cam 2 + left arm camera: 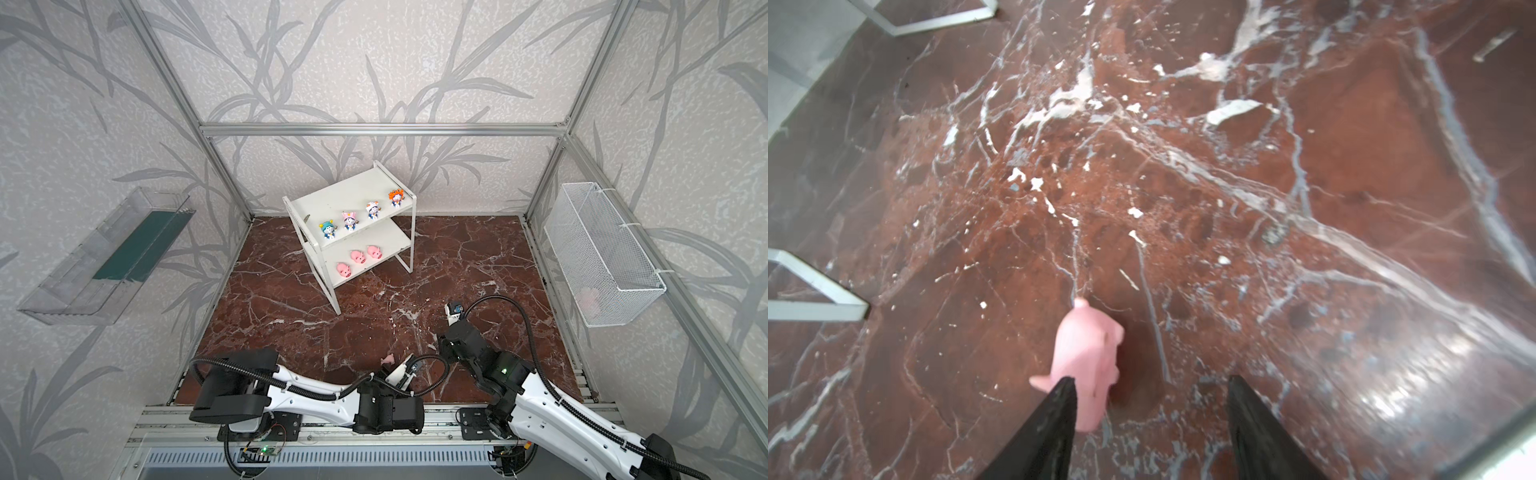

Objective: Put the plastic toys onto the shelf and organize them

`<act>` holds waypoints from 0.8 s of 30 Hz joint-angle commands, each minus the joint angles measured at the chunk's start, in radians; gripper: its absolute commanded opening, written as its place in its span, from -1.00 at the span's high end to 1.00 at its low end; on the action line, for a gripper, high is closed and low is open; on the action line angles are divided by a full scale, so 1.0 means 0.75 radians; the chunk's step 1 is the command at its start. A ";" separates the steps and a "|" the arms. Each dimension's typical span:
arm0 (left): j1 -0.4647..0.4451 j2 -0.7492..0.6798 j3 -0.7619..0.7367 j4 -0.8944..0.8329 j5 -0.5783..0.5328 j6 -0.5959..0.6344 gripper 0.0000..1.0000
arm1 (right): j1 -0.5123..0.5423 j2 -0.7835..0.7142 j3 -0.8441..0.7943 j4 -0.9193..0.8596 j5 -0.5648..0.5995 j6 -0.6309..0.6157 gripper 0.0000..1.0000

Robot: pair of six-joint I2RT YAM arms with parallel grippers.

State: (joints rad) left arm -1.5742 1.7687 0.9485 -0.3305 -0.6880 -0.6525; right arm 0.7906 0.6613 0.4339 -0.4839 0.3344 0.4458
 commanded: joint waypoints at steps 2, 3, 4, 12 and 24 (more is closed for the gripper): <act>-0.014 -0.127 -0.075 0.104 0.060 0.045 -0.51 | -0.021 -0.012 0.013 -0.054 0.019 0.014 -0.18; -0.013 -0.170 -0.114 0.150 0.077 0.059 -0.62 | -0.025 -0.013 0.011 -0.052 0.008 0.011 -0.18; -0.010 -0.222 -0.154 0.187 0.087 0.061 -0.76 | -0.025 -0.013 0.009 -0.044 -0.017 0.002 -0.19; 0.092 -0.681 -0.468 0.388 0.171 0.043 -0.99 | -0.037 0.138 0.008 0.101 -0.357 -0.039 -0.18; 0.249 -1.234 -0.715 0.183 0.149 -0.067 -0.99 | 0.112 0.536 0.062 0.447 -0.723 0.003 0.18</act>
State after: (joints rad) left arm -1.3975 0.9020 0.4324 -0.1352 -0.5484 -0.6617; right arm 0.8322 1.0317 0.4400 -0.2226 -0.1551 0.4389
